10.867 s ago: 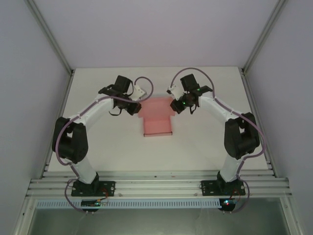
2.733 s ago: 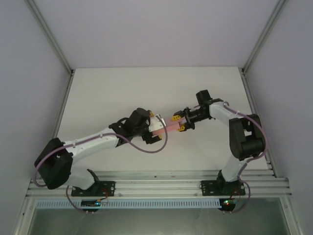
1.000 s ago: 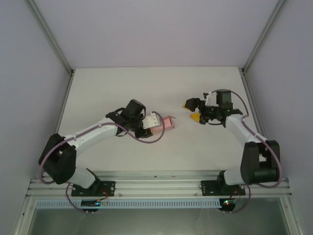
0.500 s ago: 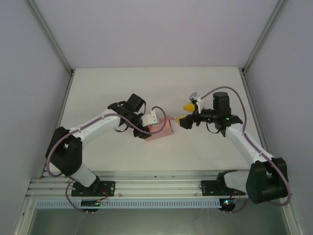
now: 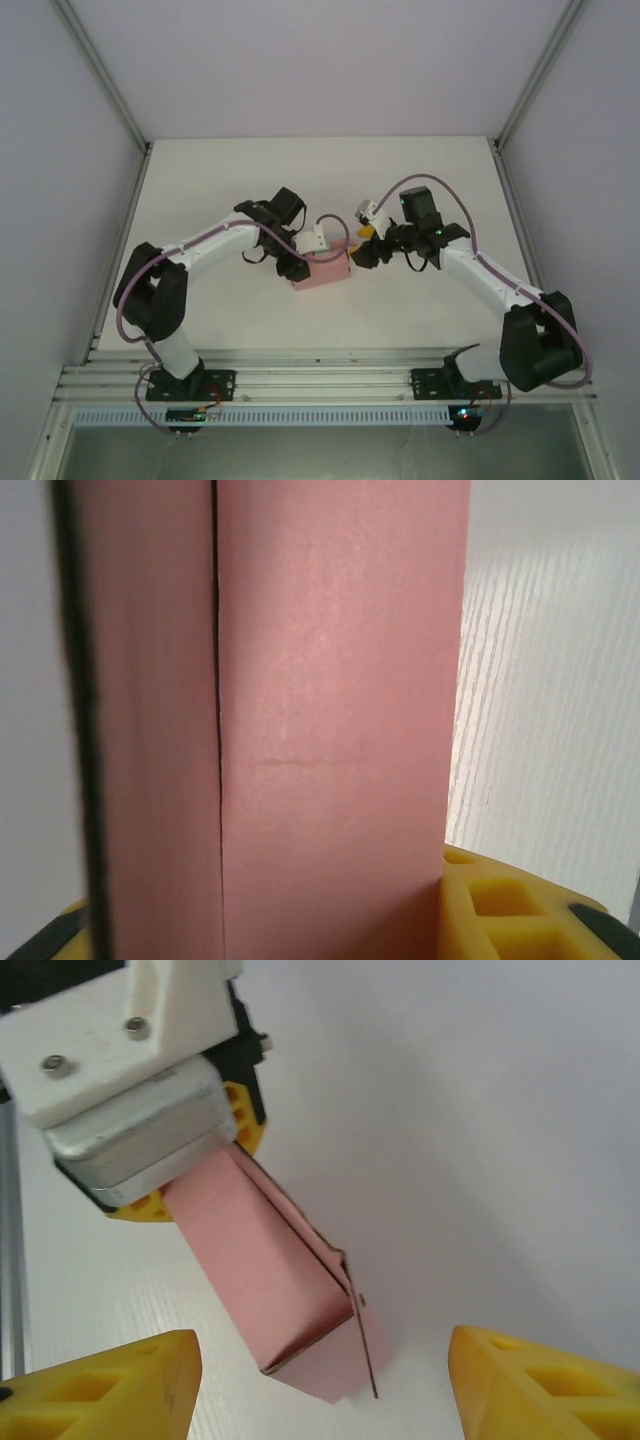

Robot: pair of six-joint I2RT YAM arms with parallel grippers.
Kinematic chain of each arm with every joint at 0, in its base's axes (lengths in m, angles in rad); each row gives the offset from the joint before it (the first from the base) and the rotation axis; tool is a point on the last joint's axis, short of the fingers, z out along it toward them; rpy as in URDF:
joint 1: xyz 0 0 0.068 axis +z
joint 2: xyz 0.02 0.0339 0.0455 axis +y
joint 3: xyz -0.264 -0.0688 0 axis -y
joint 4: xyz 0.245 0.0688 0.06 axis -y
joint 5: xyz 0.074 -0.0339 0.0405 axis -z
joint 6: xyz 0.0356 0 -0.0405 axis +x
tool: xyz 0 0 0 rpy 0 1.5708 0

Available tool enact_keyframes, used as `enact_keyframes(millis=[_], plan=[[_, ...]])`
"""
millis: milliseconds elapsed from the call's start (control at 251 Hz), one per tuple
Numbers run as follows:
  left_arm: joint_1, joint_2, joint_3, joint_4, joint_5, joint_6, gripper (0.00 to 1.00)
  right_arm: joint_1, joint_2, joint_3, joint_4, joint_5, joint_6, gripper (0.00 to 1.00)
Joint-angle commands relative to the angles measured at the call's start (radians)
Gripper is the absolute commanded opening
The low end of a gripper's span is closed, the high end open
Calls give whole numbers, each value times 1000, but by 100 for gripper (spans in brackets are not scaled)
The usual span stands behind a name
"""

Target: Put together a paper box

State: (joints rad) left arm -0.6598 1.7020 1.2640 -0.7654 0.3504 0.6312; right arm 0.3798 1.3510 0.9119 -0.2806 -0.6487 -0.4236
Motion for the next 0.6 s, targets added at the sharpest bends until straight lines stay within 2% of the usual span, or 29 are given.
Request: enact_keyframes(millis=[0, 136, 243, 327, 471, 595], plan=[[7, 12, 40, -50, 0, 6, 27, 8, 27, 42, 23, 21, -26, 65], [6, 36, 67, -73, -11, -3, 28, 37, 68, 72, 14, 26, -46, 62], [5, 53, 82, -87, -16, -5, 27, 51, 95, 92, 19, 45, -51, 55], [6, 58, 92, -93, -15, -11, 28, 58, 110, 108, 7, 43, -50, 44], [5, 59, 95, -89, -15, -10, 27, 76, 125, 130, -45, 73, -59, 15], [5, 62, 93, -71, -37, -30, 27, 85, 116, 143, -116, 99, -64, 6]])
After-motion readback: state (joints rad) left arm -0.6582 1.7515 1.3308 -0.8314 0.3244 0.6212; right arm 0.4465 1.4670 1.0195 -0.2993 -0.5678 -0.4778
